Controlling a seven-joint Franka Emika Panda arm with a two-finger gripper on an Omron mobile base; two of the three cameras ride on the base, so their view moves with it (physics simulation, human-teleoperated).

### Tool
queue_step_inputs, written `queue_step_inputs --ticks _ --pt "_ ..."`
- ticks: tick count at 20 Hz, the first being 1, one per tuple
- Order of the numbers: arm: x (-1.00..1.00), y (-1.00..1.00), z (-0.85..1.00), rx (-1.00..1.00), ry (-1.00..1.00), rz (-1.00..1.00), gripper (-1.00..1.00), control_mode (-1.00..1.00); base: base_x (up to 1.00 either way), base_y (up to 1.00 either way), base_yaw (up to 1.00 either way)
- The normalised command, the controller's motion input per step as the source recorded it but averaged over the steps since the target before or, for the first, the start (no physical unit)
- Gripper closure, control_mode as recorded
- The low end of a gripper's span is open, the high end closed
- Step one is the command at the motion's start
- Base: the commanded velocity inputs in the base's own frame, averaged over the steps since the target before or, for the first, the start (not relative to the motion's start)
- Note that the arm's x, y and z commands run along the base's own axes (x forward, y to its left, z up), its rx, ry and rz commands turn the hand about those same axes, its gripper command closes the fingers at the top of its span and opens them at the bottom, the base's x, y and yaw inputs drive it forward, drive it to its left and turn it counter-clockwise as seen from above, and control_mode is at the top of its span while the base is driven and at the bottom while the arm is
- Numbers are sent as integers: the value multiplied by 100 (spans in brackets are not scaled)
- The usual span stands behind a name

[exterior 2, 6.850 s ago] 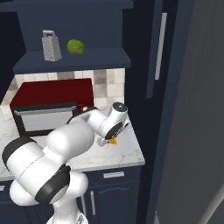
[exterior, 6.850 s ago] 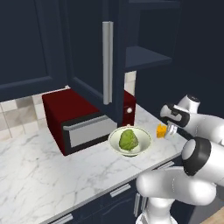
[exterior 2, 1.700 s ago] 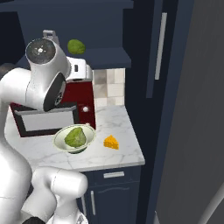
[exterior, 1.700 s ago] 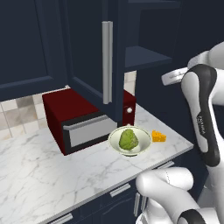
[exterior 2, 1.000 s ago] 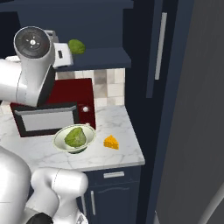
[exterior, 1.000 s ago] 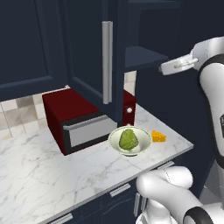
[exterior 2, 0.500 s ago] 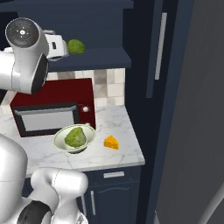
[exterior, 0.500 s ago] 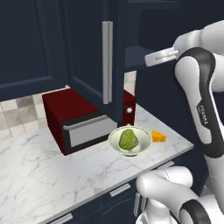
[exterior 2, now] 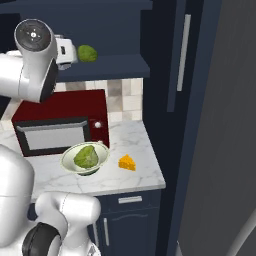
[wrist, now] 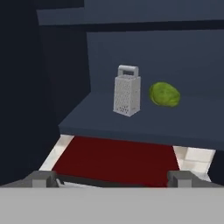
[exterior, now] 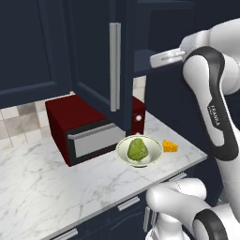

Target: Pick the cheese from the fridge and the cheese grater from the cabinet and place them next to the salad bowl.

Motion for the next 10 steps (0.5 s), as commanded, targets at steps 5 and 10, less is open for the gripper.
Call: queue_step_inputs --ticks 5,10 --pt "39 22 0 0 8 1 -100 -100 0 0 0" --pt "63 28 0 0 10 0 -100 -100 0 0 0"
